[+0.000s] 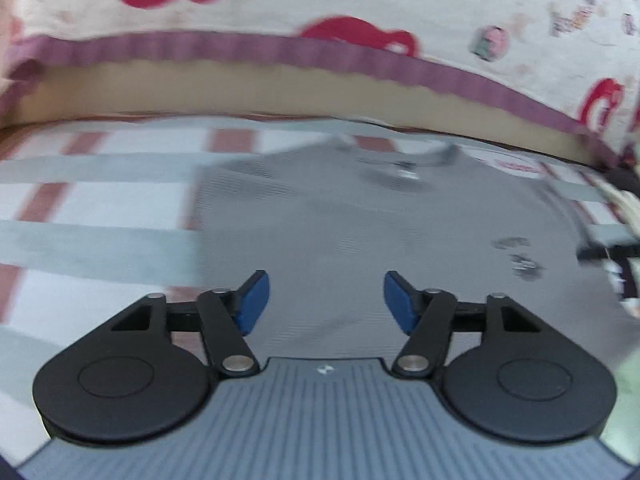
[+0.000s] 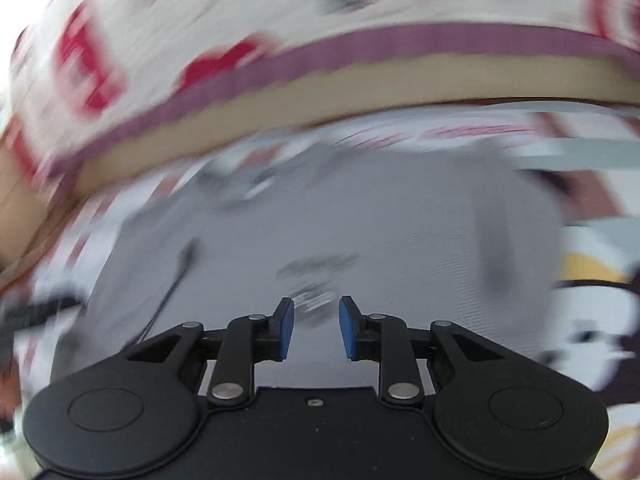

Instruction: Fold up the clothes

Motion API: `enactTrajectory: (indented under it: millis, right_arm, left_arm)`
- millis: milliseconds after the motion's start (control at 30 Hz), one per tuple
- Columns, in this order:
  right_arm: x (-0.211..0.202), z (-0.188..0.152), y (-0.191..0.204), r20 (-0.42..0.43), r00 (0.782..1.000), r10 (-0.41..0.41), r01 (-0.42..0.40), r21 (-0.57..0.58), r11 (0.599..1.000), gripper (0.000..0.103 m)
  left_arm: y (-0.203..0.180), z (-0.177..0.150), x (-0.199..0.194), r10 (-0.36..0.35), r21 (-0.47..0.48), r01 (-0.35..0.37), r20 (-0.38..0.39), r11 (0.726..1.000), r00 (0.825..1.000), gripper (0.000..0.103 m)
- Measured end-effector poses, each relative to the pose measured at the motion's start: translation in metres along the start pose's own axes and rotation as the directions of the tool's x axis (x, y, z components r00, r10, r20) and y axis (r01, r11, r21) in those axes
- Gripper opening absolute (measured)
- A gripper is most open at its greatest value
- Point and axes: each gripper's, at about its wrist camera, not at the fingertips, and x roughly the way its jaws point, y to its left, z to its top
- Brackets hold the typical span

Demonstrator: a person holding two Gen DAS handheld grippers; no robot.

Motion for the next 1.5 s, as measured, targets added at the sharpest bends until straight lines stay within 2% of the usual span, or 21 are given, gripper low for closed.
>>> enactTrajectory:
  millis: [133,200,267,300,367,500,533,600,700,767,833,1000,1100,1167,1233,1267,1300,1333,1400,1433,1500]
  right_arm:
    - [-0.014,0.013,-0.073,0.061,0.995,-0.075,0.057,0.244,0.968,0.047]
    - [-0.012,0.011,-0.101,0.048,0.991,-0.128,0.102,0.360,0.927,0.064]
    - [-0.002,0.010,-0.115,0.002,0.973,-0.230,0.213,0.371,0.904,0.068]
    - [0.004,0.009,-0.120,-0.005,0.972,-0.234,0.221,0.352,0.909,0.068]
    - [0.012,0.004,-0.133,0.032,0.982,-0.185,0.159,0.379,0.912,0.068]
    - [0.025,-0.003,-0.148,0.172,0.982,-0.075,-0.023,0.507,0.861,0.068]
    - [0.032,-0.003,-0.149,0.192,0.980,-0.057,-0.050,0.510,0.859,0.064]
    - [0.042,0.003,-0.147,0.177,0.983,-0.041,-0.052,0.490,0.870,0.007]
    - [0.026,0.009,-0.144,0.230,0.972,-0.054,-0.073,0.508,0.858,0.006]
    - [0.007,0.003,-0.141,0.253,0.961,-0.115,-0.016,0.465,0.885,0.006]
    - [-0.003,-0.003,-0.142,0.234,0.957,-0.172,0.058,0.427,0.902,0.006]
    - [0.002,-0.021,-0.136,0.164,0.944,-0.286,0.195,0.422,0.885,0.006]
    - [0.002,-0.017,-0.113,0.185,0.905,-0.383,0.299,0.362,0.883,0.006]
    - [-0.003,-0.004,-0.081,0.257,0.860,-0.441,0.383,0.245,0.891,0.006]
    - [-0.011,0.003,-0.040,0.353,0.818,-0.455,0.460,0.075,0.885,0.006]
    - [-0.014,0.003,-0.013,0.409,0.810,-0.420,0.482,-0.059,0.874,0.006]
    - [-0.017,0.001,0.012,0.445,0.821,-0.357,0.479,-0.198,0.855,0.006]
    - [-0.016,-0.004,0.031,0.430,0.864,-0.264,0.424,-0.336,0.841,0.006]
    - [-0.006,-0.018,0.053,0.309,0.942,-0.129,0.288,-0.551,0.784,0.004]
    - [0.002,-0.026,0.057,0.226,0.968,-0.113,0.231,-0.610,0.758,0.004]
    - [0.014,-0.042,0.055,0.082,0.993,-0.087,0.120,-0.668,0.734,0.006]
  left_arm:
    - [-0.046,0.018,0.031,-0.109,0.002,0.110,-0.061,0.994,0.992,0.031]
    - [-0.076,0.025,0.051,-0.136,0.035,0.140,-0.088,0.990,0.987,0.030]
    - [-0.104,0.028,0.069,-0.163,0.058,0.170,-0.107,0.984,0.981,0.029]
    - [-0.117,0.029,0.078,-0.176,0.070,0.185,-0.117,0.980,0.977,0.029]
    - [-0.140,0.029,0.092,-0.206,0.088,0.218,-0.132,0.972,0.970,0.030]
    - [-0.153,0.020,0.107,-0.237,0.123,0.258,-0.162,0.958,0.958,0.030]
    - [-0.154,0.019,0.111,-0.245,0.121,0.266,-0.168,0.956,0.955,0.030]
    - [-0.157,0.018,0.120,-0.261,0.114,0.284,-0.181,0.952,0.948,0.030]
    - [-0.166,0.014,0.122,-0.263,0.139,0.290,-0.183,0.947,0.947,0.030]
    - [-0.171,0.010,0.120,-0.246,0.171,0.277,-0.186,0.945,0.951,0.031]
    - [-0.174,0.005,0.118,-0.224,0.199,0.262,-0.197,0.944,0.955,0.033]
    - [-0.163,0.005,0.116,-0.214,0.163,0.249,-0.202,0.955,0.956,0.033]
    - [-0.156,0.008,0.114,-0.216,0.138,0.245,-0.195,0.960,0.957,0.033]
    - [-0.149,0.012,0.112,-0.208,0.119,0.232,-0.182,0.965,0.961,0.034]
    - [-0.140,0.017,0.112,-0.203,0.083,0.219,-0.169,0.972,0.964,0.035]
    - [-0.134,0.020,0.111,-0.202,0.058,0.214,-0.161,0.975,0.966,0.035]
    - [-0.127,0.023,0.112,-0.207,0.027,0.213,-0.152,0.977,0.967,0.036]
    - [-0.121,0.026,0.112,-0.212,-0.006,0.214,-0.142,0.977,0.967,0.038]
    - [-0.107,0.030,0.113,-0.238,-0.061,0.232,-0.114,0.971,0.965,0.039]
    - [-0.102,0.031,0.112,-0.245,-0.071,0.239,-0.106,0.968,0.964,0.040]
    - [-0.095,0.032,0.113,-0.252,-0.083,0.244,-0.096,0.966,0.963,0.041]
